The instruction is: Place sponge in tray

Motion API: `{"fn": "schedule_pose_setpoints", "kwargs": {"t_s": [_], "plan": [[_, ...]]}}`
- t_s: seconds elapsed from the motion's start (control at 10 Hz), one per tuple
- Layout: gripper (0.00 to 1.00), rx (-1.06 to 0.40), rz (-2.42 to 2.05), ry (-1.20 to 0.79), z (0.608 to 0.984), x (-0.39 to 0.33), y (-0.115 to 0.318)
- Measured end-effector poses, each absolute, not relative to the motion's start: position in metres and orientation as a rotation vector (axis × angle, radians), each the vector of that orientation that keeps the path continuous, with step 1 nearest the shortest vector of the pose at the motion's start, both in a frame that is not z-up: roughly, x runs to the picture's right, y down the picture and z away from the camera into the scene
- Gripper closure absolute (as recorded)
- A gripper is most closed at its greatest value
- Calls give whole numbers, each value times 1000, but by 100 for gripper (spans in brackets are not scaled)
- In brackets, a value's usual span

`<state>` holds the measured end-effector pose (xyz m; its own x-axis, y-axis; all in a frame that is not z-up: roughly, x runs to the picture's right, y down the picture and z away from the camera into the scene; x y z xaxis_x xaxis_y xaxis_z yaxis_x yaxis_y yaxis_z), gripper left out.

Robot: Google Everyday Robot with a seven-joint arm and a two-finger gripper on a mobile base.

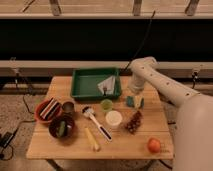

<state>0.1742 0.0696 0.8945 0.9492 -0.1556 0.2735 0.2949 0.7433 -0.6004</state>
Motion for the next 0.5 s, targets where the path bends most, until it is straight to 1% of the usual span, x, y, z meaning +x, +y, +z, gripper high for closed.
{"fn": "schedule_pose_setpoints", "kwargs": {"t_s": [0.5], "plan": [[20,-713,-150,-214,924,189,81]]}}
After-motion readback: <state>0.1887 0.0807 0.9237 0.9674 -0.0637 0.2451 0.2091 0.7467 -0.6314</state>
